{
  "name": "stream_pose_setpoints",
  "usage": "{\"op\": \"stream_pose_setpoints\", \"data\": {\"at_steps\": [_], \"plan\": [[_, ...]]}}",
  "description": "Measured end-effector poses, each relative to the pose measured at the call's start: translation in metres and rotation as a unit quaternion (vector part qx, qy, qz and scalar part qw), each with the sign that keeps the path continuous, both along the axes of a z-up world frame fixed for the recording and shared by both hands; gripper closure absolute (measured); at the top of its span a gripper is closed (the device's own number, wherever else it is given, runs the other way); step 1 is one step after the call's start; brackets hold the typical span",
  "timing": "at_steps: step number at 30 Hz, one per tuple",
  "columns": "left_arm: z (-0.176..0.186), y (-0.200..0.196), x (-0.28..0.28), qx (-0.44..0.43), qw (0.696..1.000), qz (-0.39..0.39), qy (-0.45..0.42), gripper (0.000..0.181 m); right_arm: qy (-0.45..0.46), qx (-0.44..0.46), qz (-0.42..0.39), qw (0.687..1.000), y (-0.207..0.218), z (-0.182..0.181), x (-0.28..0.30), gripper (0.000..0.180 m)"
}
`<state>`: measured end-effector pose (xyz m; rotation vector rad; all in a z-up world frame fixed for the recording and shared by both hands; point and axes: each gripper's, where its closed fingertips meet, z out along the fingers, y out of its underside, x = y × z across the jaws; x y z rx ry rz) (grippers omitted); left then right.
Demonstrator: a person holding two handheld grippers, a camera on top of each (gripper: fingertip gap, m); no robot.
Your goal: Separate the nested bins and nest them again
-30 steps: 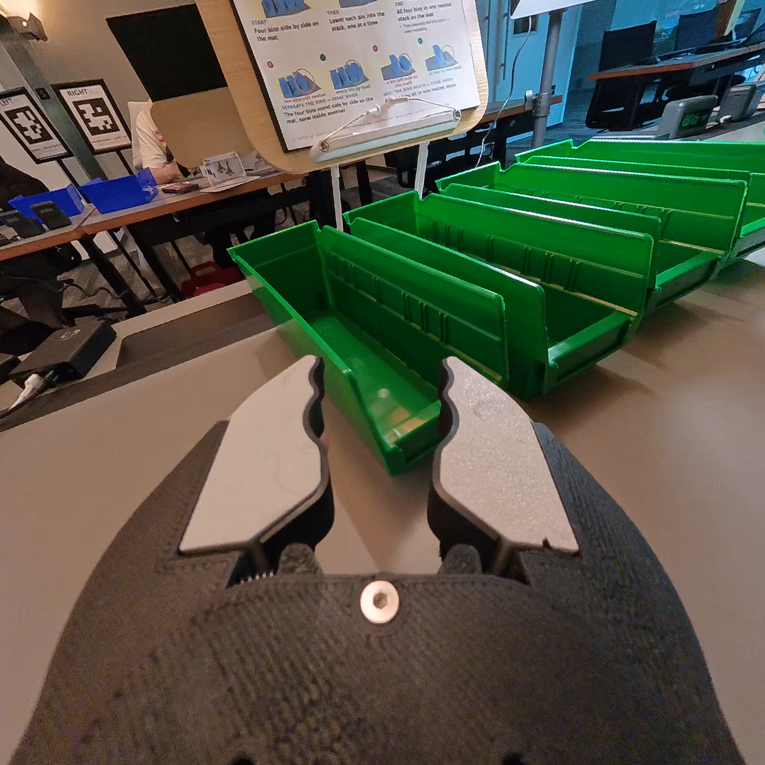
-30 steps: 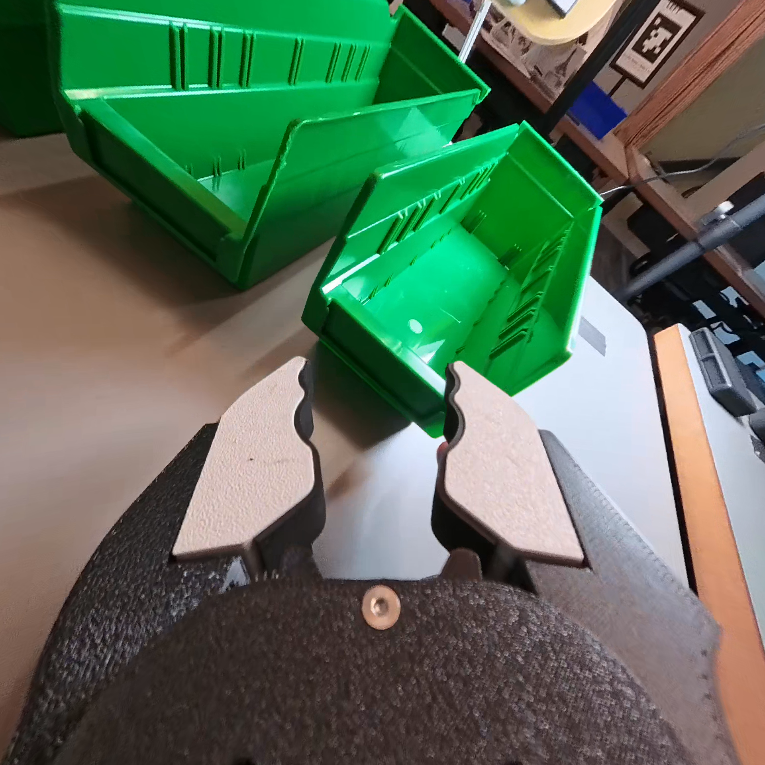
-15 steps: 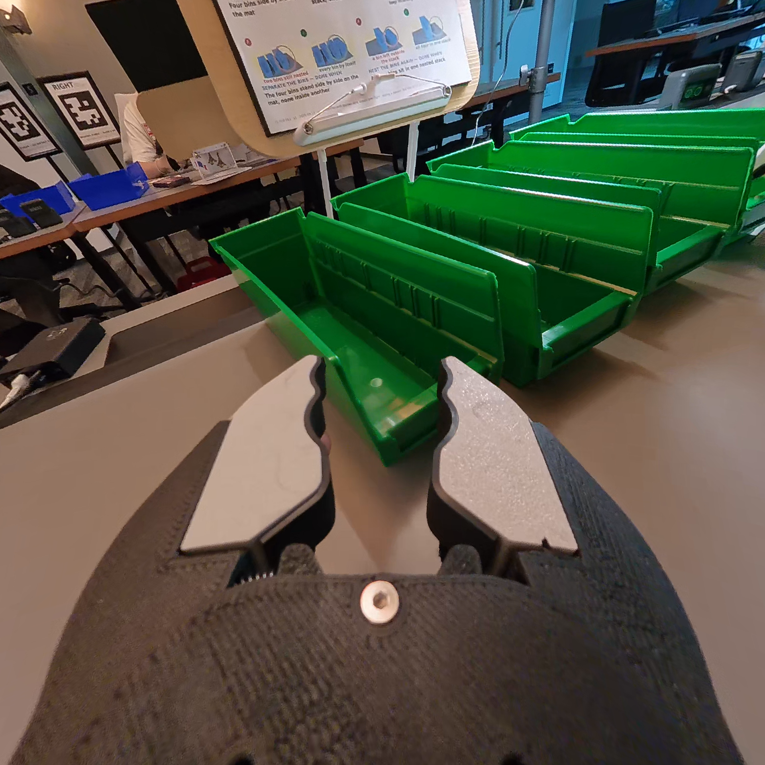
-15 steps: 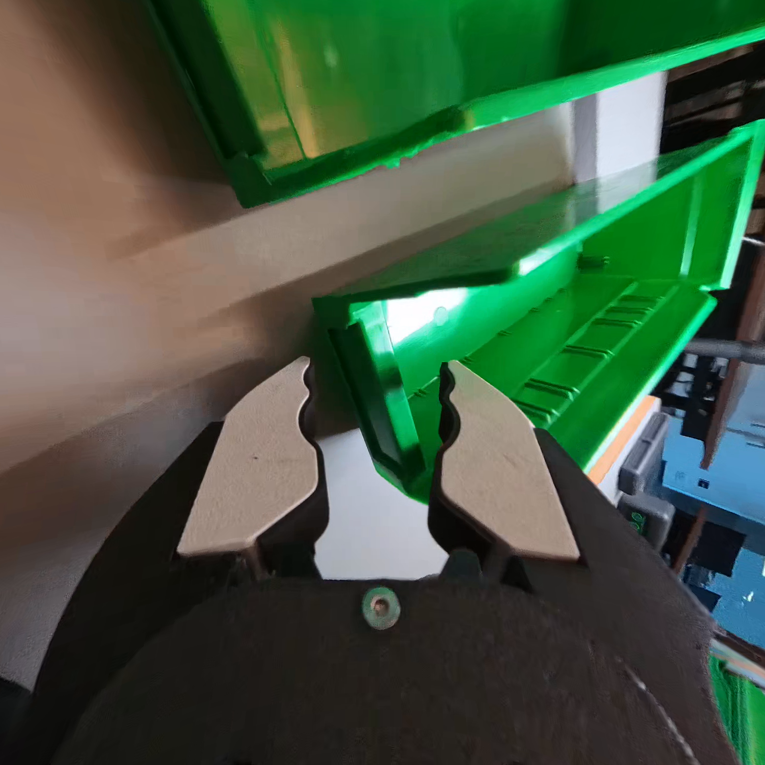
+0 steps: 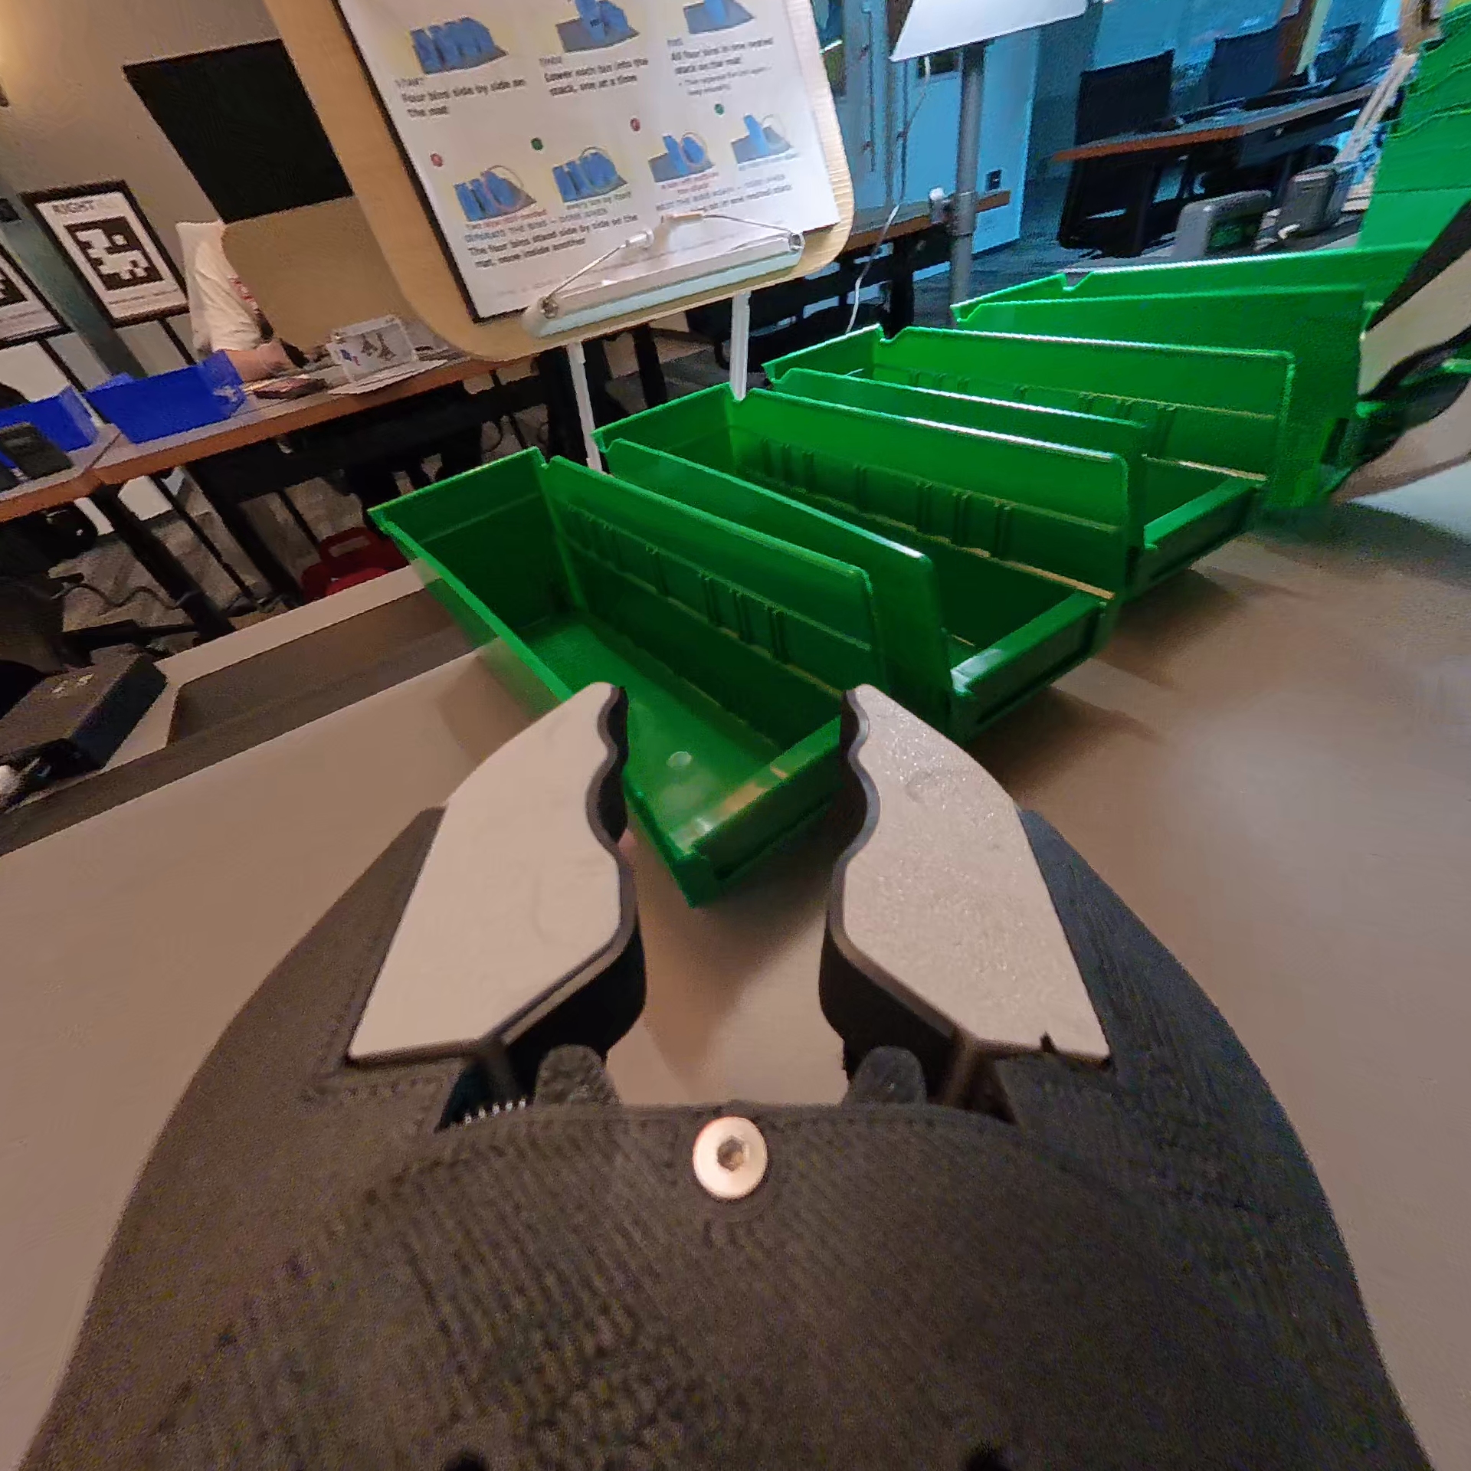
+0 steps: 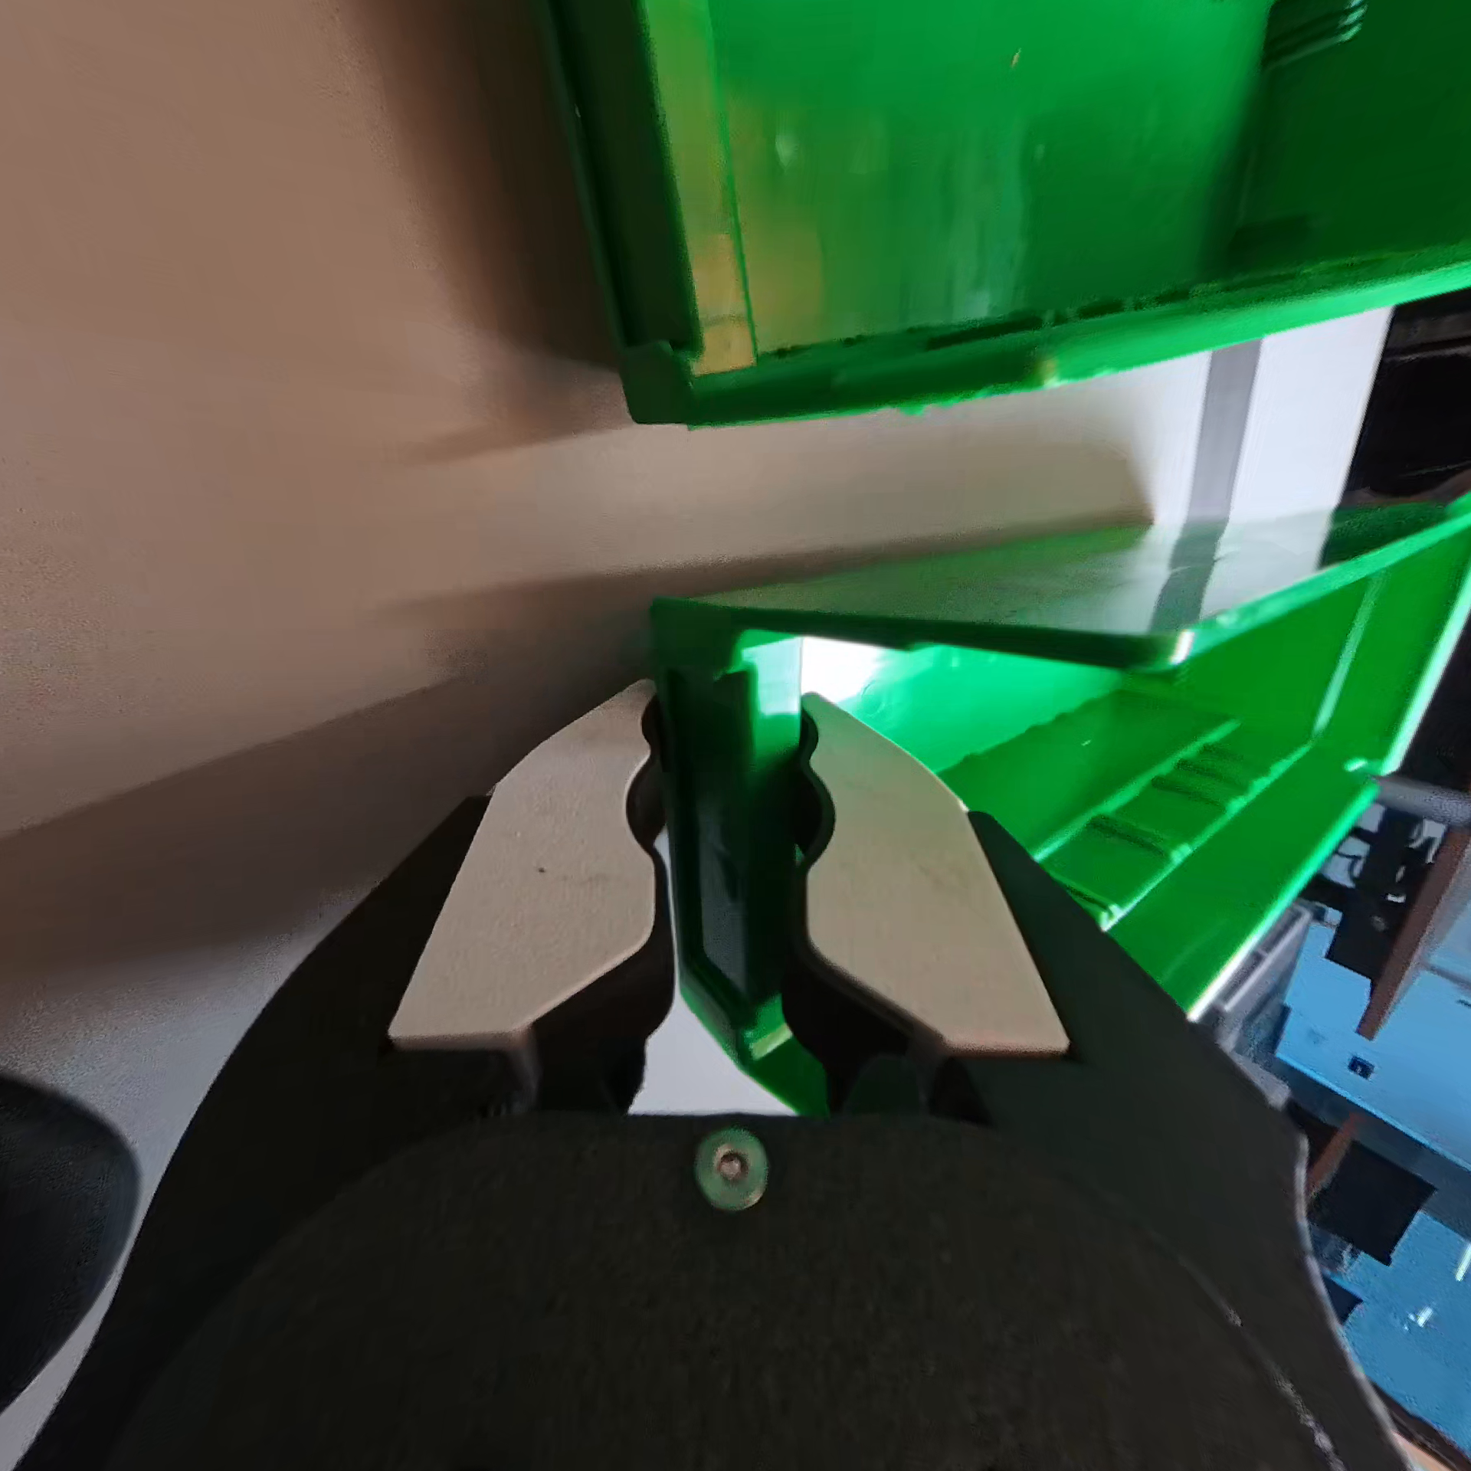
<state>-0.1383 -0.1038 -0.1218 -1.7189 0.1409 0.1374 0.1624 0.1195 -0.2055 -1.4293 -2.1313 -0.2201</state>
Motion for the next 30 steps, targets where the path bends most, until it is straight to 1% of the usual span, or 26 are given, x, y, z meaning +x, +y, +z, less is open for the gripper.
{"op": "stream_pose_setpoints", "data": {"at_steps": [3,5,7,10,14,17,19,22,26,30], "plan": [[0.0,-0.005,0.01,-0.005,1.0,-0.017,-0.003,0.13,0.016,-0.001,0.005,1.0,-0.014,0.029,0.004,0.152],[-0.002,-0.008,0.015,-0.008,1.0,-0.025,-0.004,0.13,0.03,-0.027,0.003,0.999,-0.025,0.048,0.006,0.152],[-0.004,-0.01,0.019,-0.011,0.999,-0.03,-0.001,0.13,0.042,-0.033,0.009,0.999,-0.034,0.068,0.006,0.152],[-0.007,-0.01,0.021,-0.017,0.999,-0.035,-0.001,0.13,0.061,-0.007,0.029,0.998,-0.043,0.102,0.0,0.152],[-0.011,-0.008,0.024,-0.024,0.999,-0.04,0.002,0.13,0.084,0.054,0.066,0.993,-0.054,0.151,-0.021,0.152],[-0.012,-0.008,0.026,-0.026,0.999,-0.042,0.008,0.13,0.097,0.077,0.089,0.988,-0.061,0.174,-0.045,0.152],[-0.011,-0.008,0.026,-0.024,0.999,-0.043,0.01,0.13,0.102,0.084,0.098,0.986,-0.062,0.178,-0.062,0.152],[-0.01,-0.009,0.026,-0.021,0.999,-0.044,0.008,0.13,0.102,0.09,0.109,0.985,-0.06,0.171,-0.087,0.152],[-0.008,-0.009,0.027,-0.017,0.999,-0.049,0.006,0.13,0.092,0.087,0.118,0.985,-0.056,0.147,-0.111,0.152],[-0.008,-0.01,0.027,-0.017,0.999,-0.05,0.01,0.13,0.071,0.077,0.119,0.987,-0.051,0.12,-0.124,0.151]]}}
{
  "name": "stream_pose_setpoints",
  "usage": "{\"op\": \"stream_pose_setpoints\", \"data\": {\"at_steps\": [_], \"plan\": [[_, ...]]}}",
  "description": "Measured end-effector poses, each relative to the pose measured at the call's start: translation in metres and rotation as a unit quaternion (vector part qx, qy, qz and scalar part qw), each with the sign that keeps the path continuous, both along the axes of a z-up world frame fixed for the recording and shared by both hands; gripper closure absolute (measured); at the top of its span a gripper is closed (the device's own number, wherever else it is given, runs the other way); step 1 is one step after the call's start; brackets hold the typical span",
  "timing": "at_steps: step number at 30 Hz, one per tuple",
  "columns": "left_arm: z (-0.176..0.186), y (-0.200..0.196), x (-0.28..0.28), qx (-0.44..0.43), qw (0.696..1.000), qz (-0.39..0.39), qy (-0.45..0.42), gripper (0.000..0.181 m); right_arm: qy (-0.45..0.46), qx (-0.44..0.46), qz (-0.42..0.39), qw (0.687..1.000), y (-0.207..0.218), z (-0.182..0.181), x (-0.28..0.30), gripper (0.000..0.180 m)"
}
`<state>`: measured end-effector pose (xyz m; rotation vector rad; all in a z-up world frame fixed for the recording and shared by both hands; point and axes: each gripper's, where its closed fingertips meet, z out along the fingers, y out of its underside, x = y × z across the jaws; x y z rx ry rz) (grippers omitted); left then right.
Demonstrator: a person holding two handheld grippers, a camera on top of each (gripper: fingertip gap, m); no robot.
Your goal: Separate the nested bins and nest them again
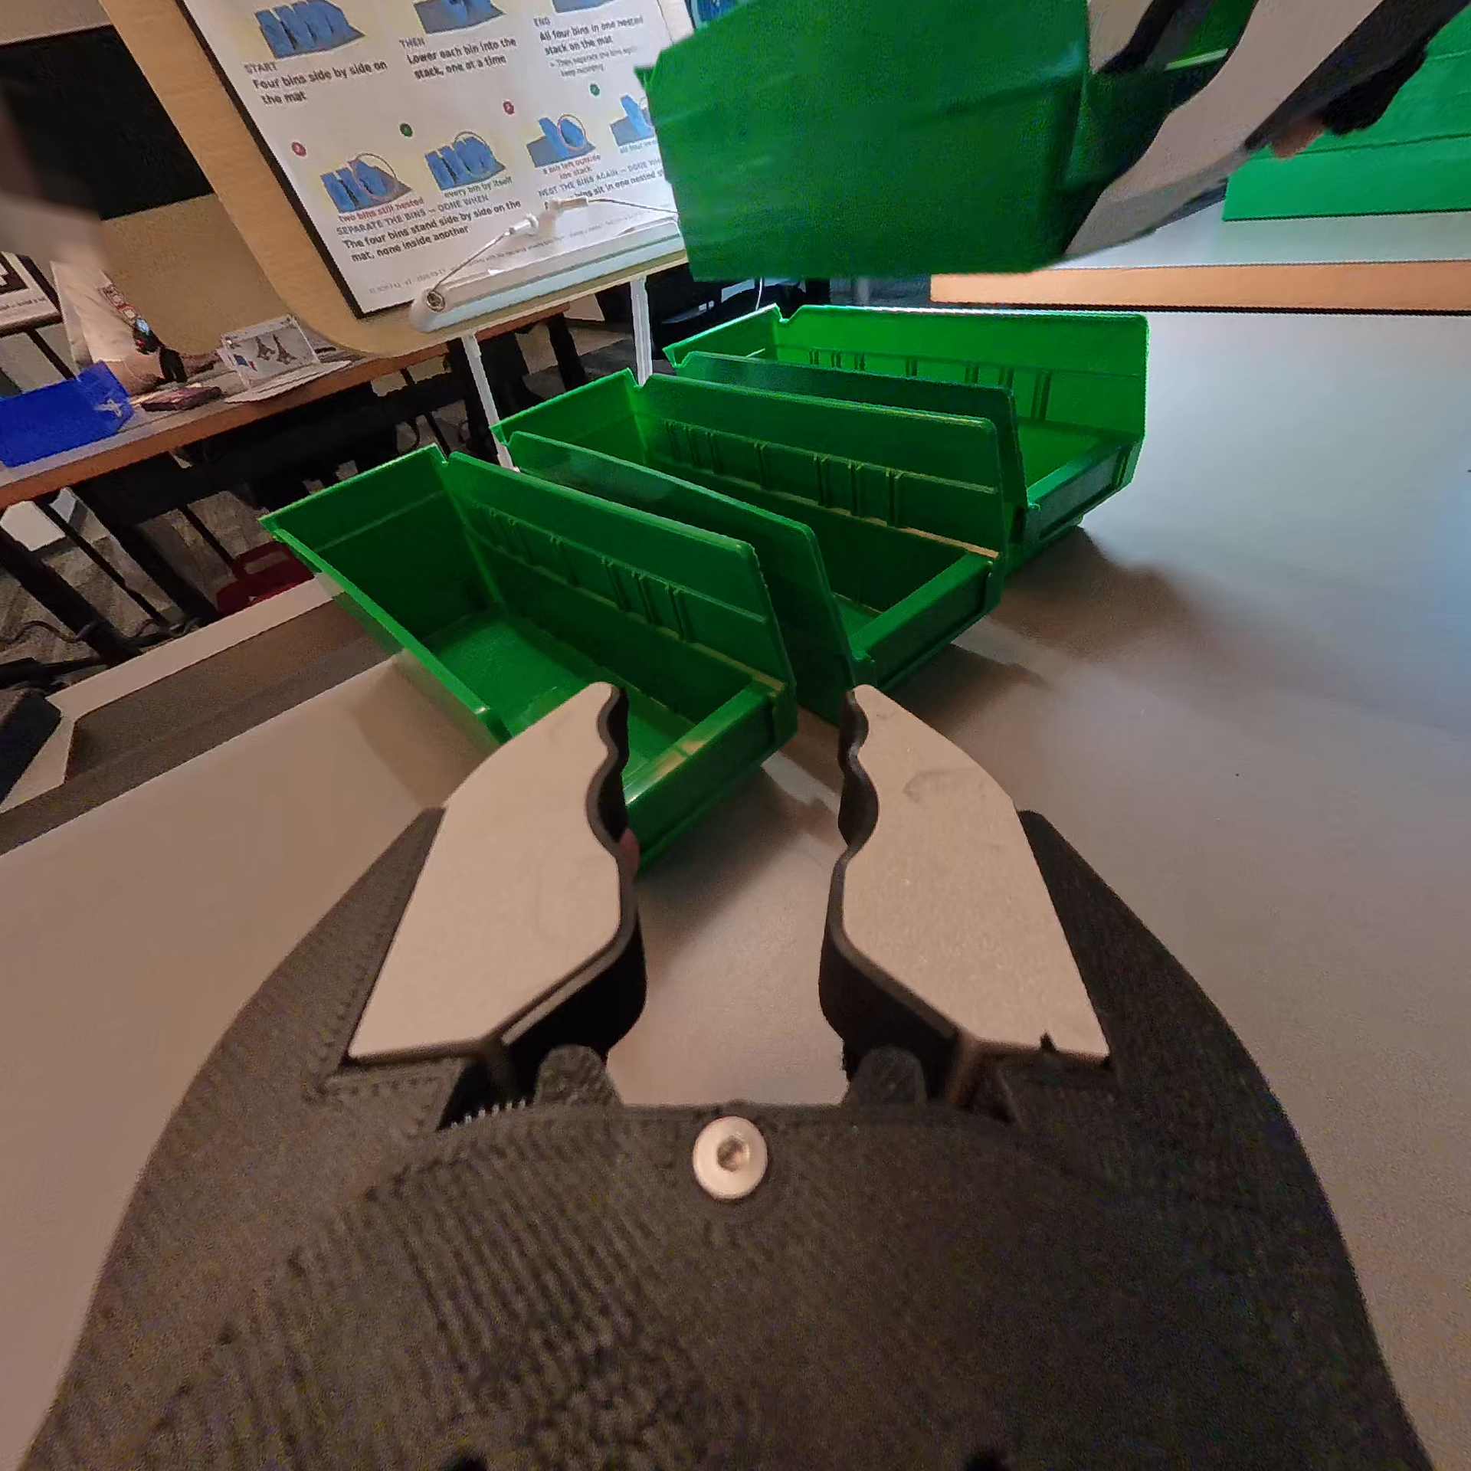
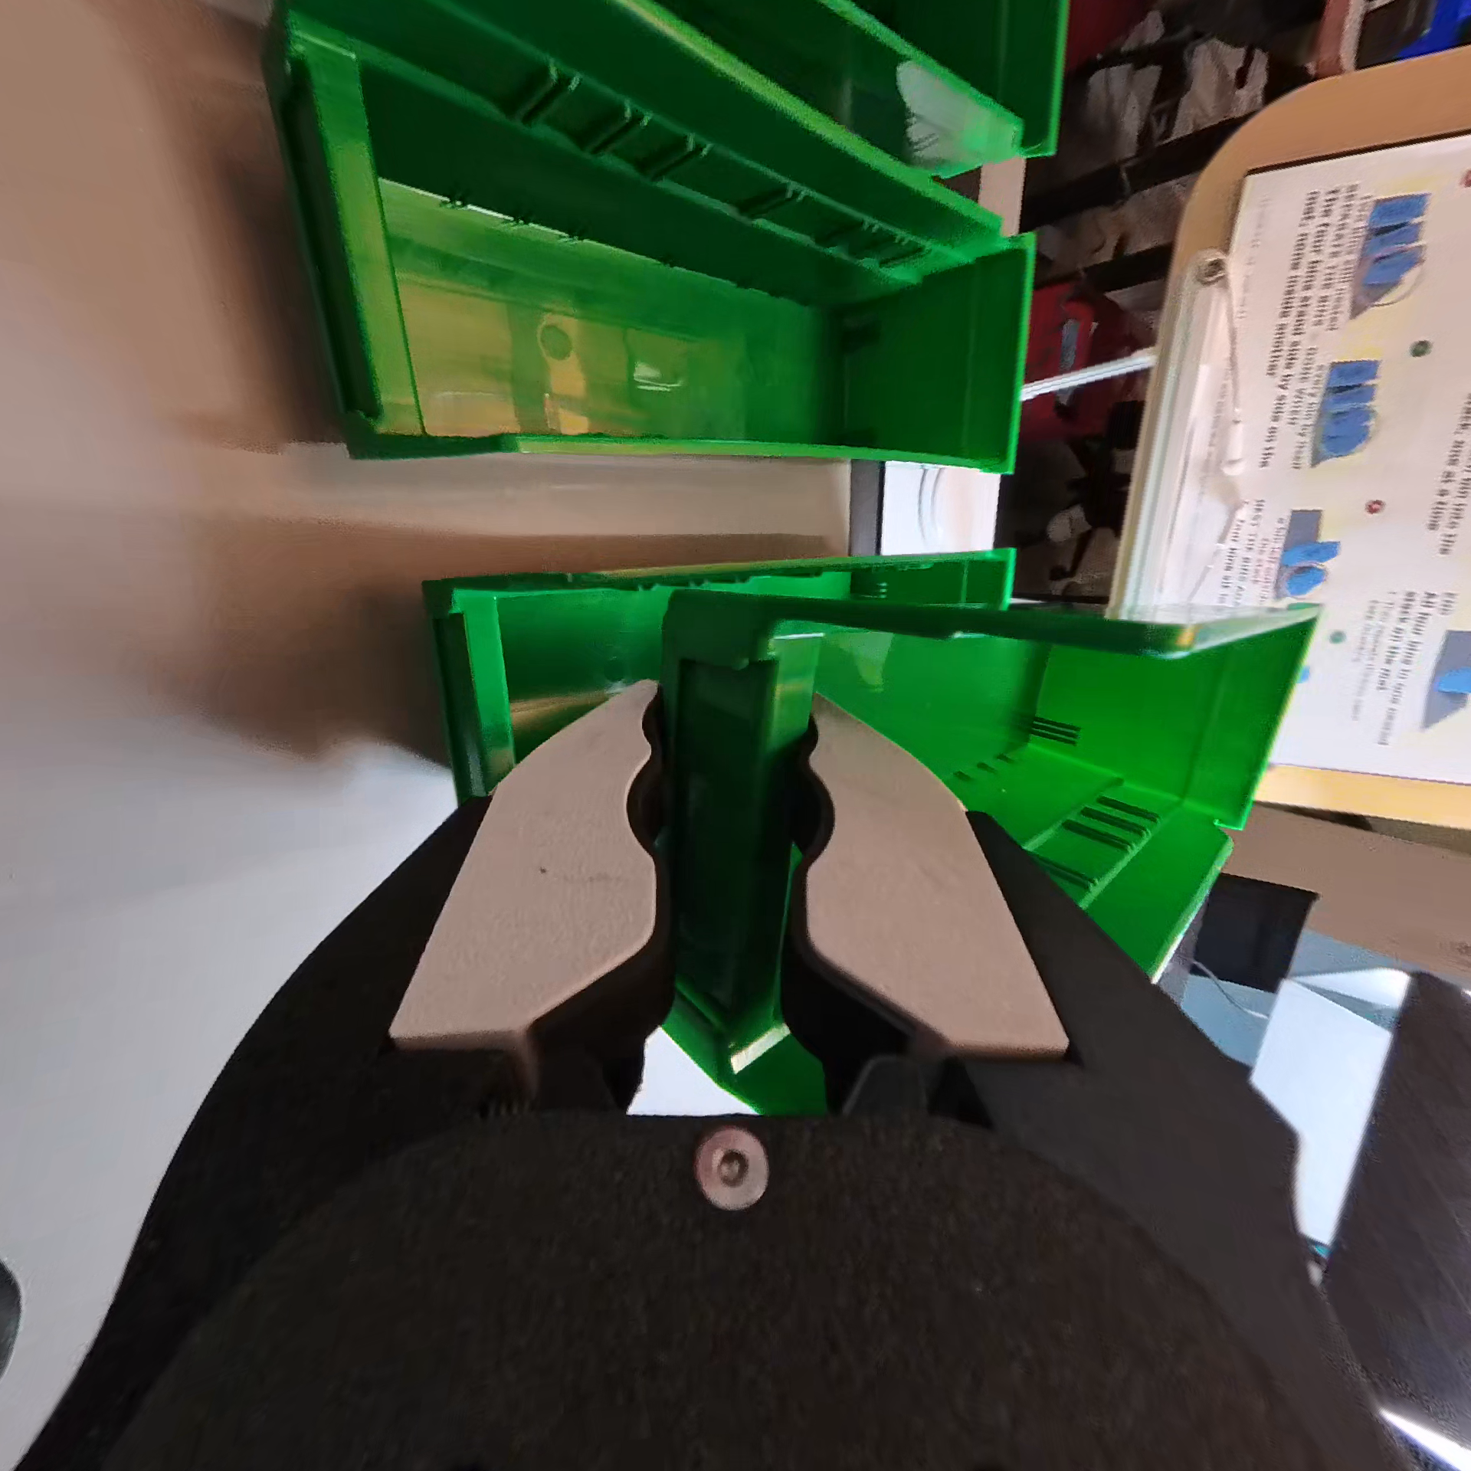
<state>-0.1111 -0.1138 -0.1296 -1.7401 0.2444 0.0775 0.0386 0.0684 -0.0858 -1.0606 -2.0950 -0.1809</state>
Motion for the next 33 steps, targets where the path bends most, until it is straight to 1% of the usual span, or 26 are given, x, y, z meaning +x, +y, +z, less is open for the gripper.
{"op": "stream_pose_setpoints", "data": {"at_steps": [8,13,17,19,20,21,24,27,33], "plan": [[0.0,0.0,0.001,0.0,1.0,-0.001,0.007,0.13,-0.018,-0.01,0.014,1.0,-0.008,-0.04,-0.004,0.151],[-0.001,0.0,0.0,0.0,1.0,0.001,0.012,0.131,-0.024,0.007,0.02,0.999,-0.002,-0.062,-0.006,0.151],[-0.002,0.0,-0.001,-0.001,1.0,0.002,0.011,0.131,-0.034,-0.025,0.028,0.999,-0.002,-0.08,-0.004,0.152],[-0.002,0.0,-0.001,-0.002,1.0,0.002,0.011,0.131,-0.034,-0.018,0.028,0.999,-0.001,-0.086,-0.003,0.151],[-0.002,0.0,-0.001,-0.002,1.0,0.001,0.012,0.131,-0.035,-0.013,0.023,0.999,0.0,-0.087,-0.002,0.147],[-0.002,0.001,0.0,-0.003,1.0,0.001,0.012,0.131,-0.032,-0.014,0.017,0.999,0.0,-0.087,-0.001,0.143],[-0.003,0.001,0.0,-0.003,1.0,0.001,0.015,0.131,-0.009,-0.055,0.008,0.998,-0.012,-0.08,0.002,0.13],[-0.002,0.001,0.0,-0.003,1.0,0.0,0.013,0.132,0.032,-0.084,0.012,0.996,-0.026,-0.063,0.004,0.127],[-0.005,0.002,0.001,-0.007,1.0,-0.001,0.013,0.132,0.104,-0.154,0.021,0.982,-0.064,-0.035,0.008,0.128]]}}
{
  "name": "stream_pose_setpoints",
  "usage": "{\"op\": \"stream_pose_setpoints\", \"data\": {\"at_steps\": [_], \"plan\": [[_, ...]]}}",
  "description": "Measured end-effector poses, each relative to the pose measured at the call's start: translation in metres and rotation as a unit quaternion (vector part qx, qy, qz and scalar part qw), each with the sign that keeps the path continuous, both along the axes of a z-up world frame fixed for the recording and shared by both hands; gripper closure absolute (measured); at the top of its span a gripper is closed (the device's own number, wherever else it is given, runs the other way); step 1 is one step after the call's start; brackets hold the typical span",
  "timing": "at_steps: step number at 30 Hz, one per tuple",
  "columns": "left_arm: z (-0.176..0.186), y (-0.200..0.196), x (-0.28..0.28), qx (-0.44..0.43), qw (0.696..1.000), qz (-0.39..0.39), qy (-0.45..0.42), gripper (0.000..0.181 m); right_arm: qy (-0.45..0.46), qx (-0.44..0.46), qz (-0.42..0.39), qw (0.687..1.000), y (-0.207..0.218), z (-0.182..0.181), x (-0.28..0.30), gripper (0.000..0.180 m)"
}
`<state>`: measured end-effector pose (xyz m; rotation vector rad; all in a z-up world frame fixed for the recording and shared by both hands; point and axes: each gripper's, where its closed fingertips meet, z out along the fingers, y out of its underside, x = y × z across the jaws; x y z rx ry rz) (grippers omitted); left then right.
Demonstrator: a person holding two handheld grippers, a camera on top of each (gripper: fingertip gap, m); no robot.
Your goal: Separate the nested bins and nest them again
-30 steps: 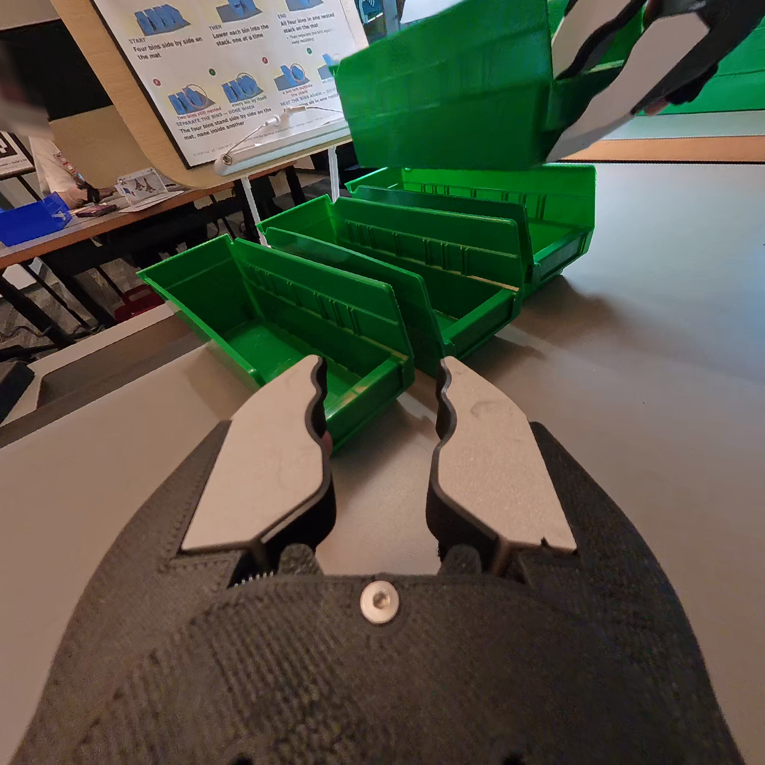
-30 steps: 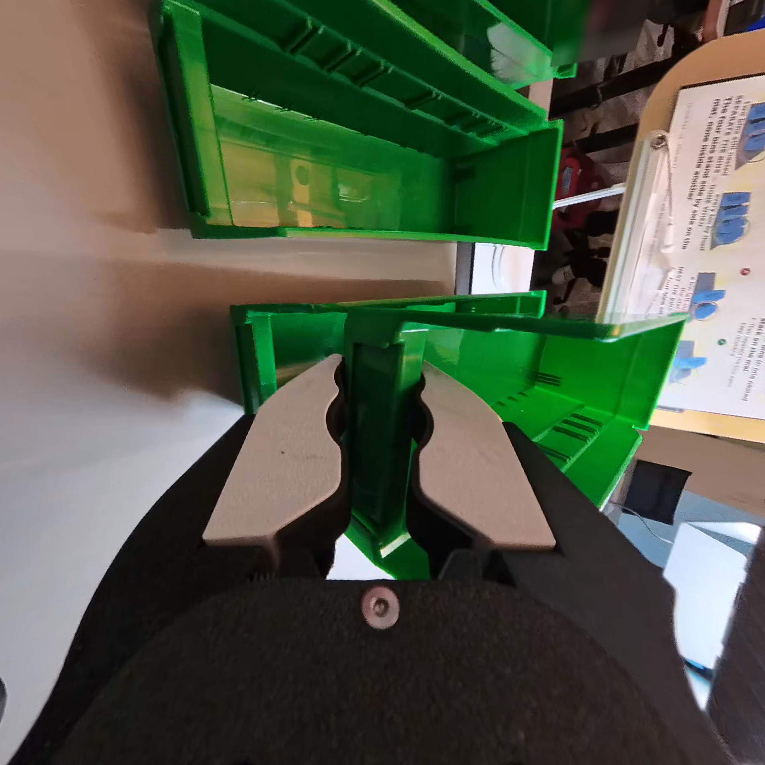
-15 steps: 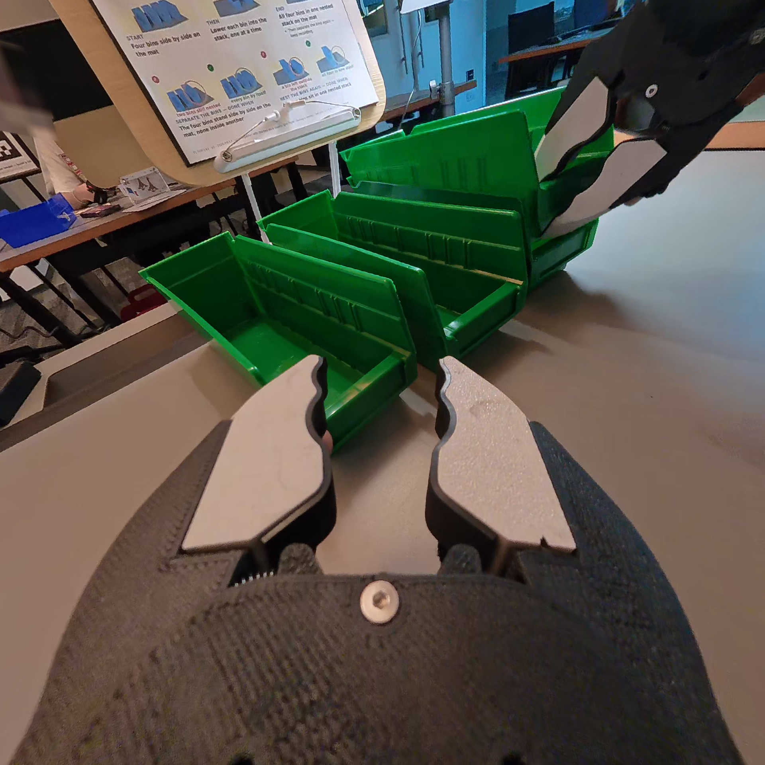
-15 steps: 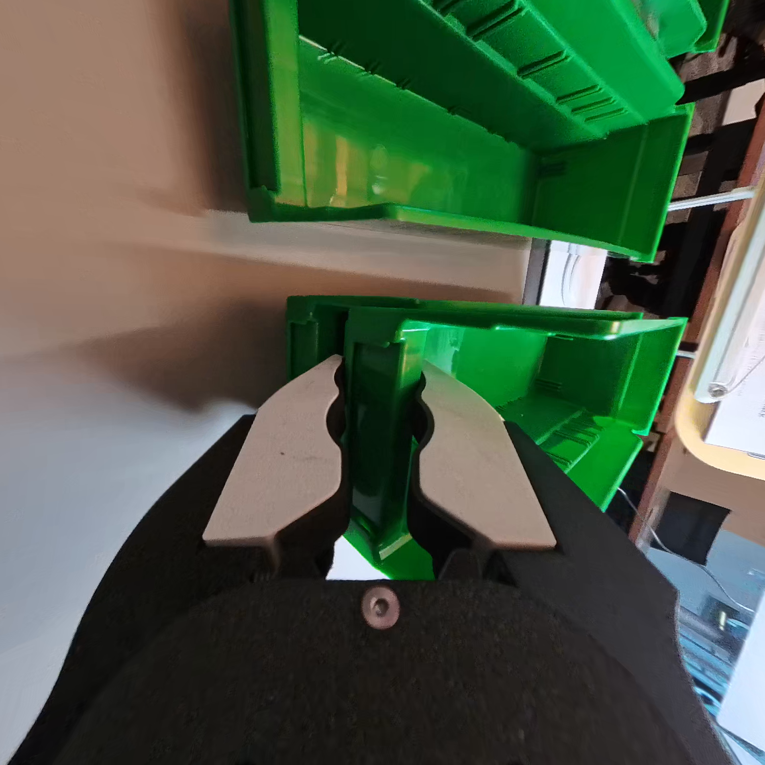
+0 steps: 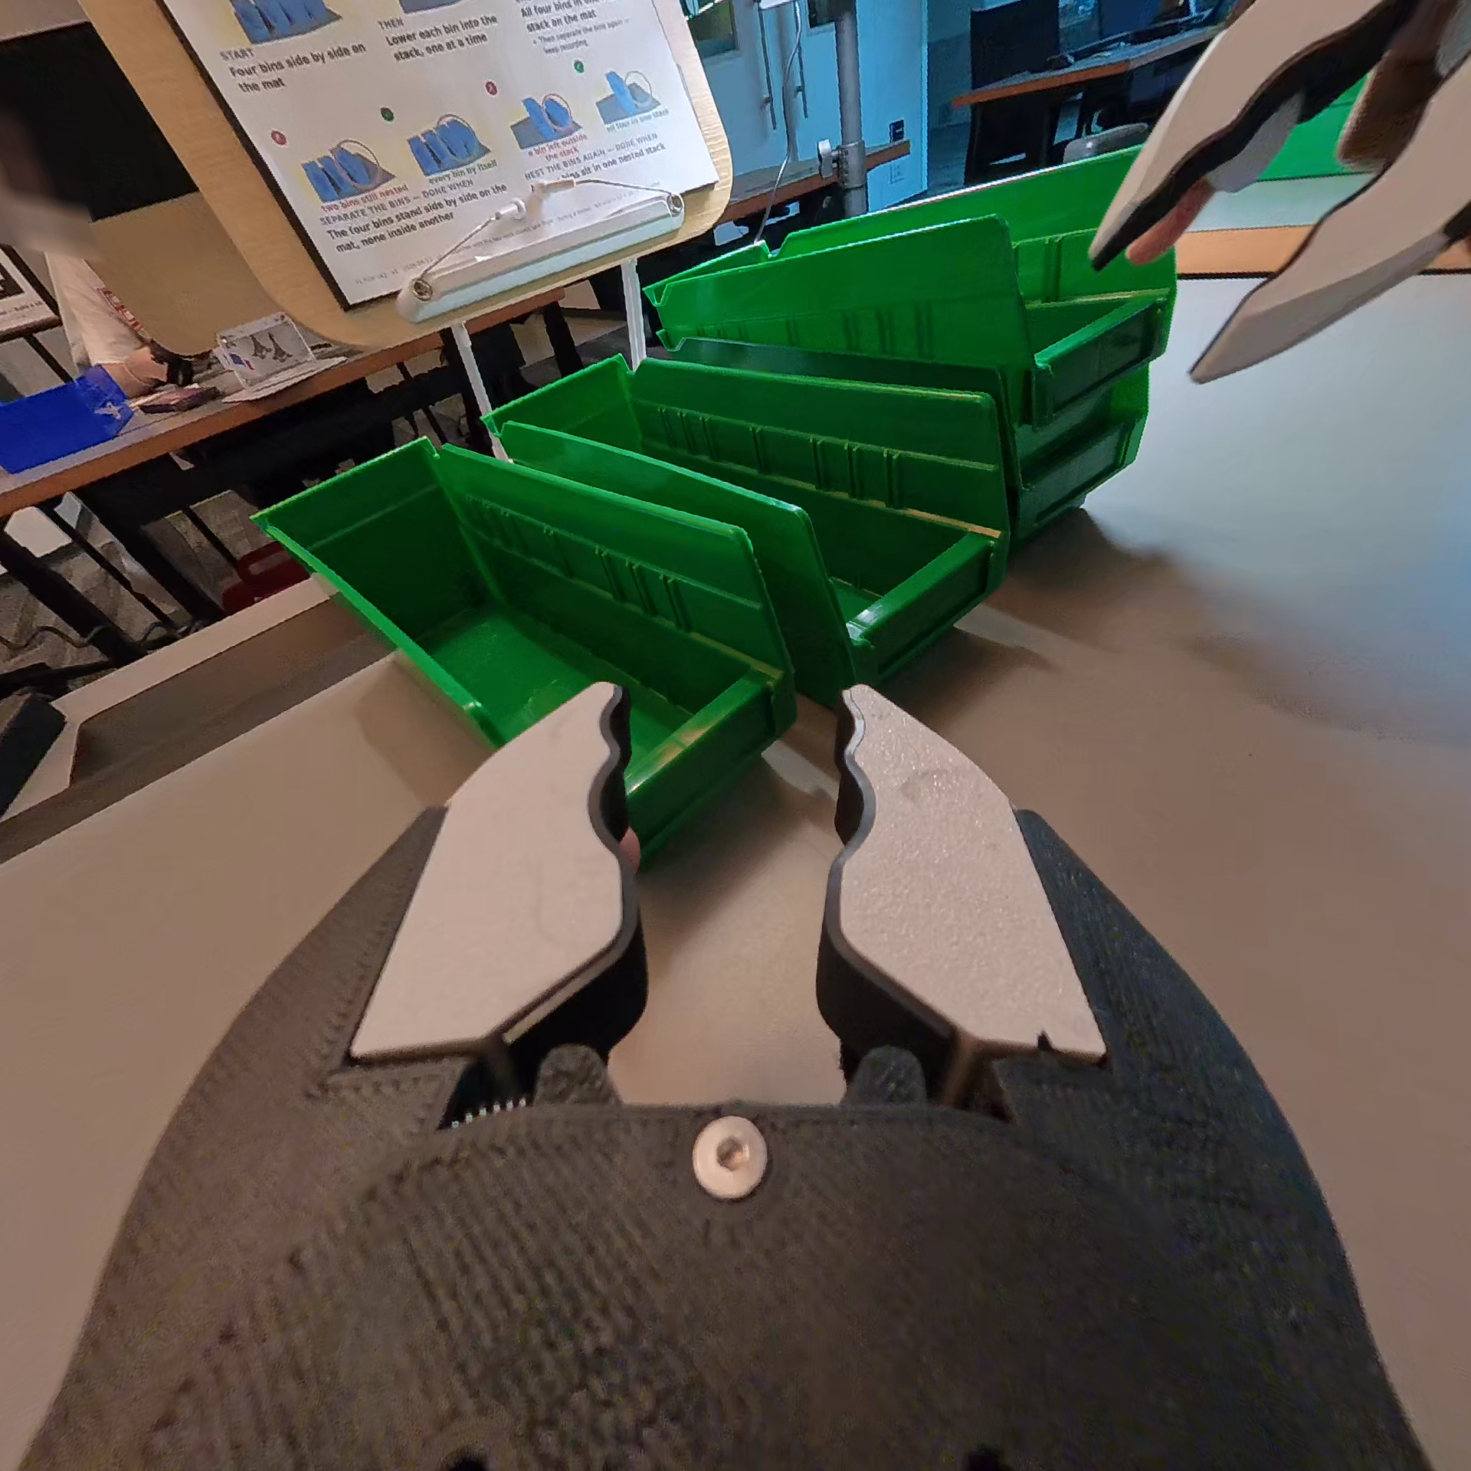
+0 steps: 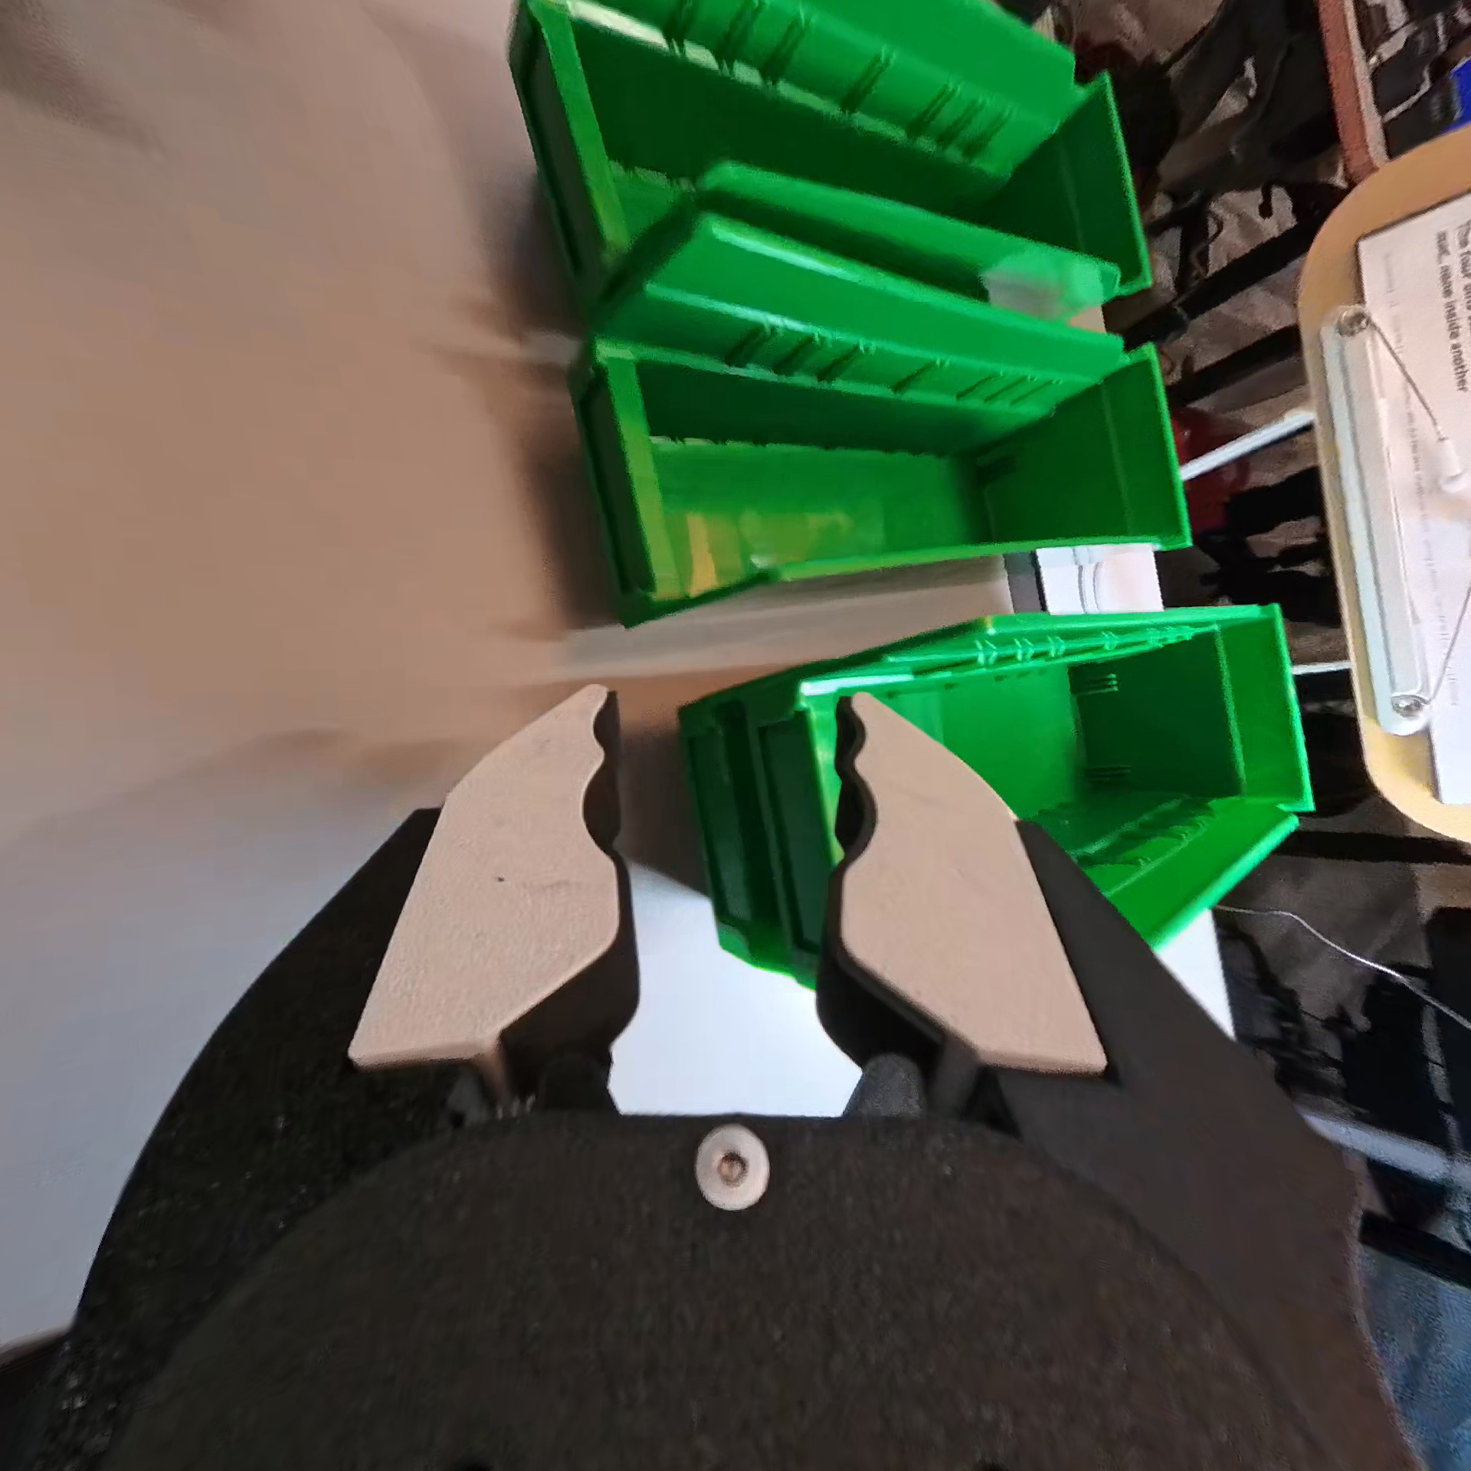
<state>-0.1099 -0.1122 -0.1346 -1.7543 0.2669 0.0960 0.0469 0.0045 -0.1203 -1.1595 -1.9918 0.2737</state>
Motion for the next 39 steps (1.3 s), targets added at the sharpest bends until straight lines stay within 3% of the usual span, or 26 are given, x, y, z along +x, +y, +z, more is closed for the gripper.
{"op": "stream_pose_setpoints", "data": {"at_steps": [8,15,19,20,24,31,39], "plan": [[-0.004,0.001,0.001,-0.008,1.0,0.0,0.006,0.132,-0.049,0.001,0.055,0.997,-0.056,-0.034,-0.031,0.128],[-0.002,0.0,-0.001,-0.004,1.0,0.0,-0.004,0.132,-0.119,0.074,0.023,0.99,-0.04,-0.074,-0.086,0.123],[0.0,-0.001,-0.001,0.0,1.0,-0.003,-0.007,0.132,-0.171,0.059,-0.013,0.983,-0.027,-0.101,-0.098,0.123],[0.001,-0.001,-0.001,0.002,1.0,-0.004,-0.008,0.132,-0.176,0.053,-0.017,0.983,-0.026,-0.105,-0.1,0.13],[0.004,-0.002,0.004,0.007,1.0,-0.022,-0.019,0.131,-0.162,0.053,-0.009,0.985,-0.028,-0.102,-0.1,0.152],[0.006,-0.003,0.006,0.01,0.999,-0.03,-0.024,0.13,-0.145,0.044,0.039,0.988,-0.063,-0.089,-0.069,0.153],[0.002,-0.001,0.005,0.002,1.0,-0.024,-0.019,0.131,-0.107,0.022,0.082,0.991,-0.104,-0.034,-0.025,0.153]]}}
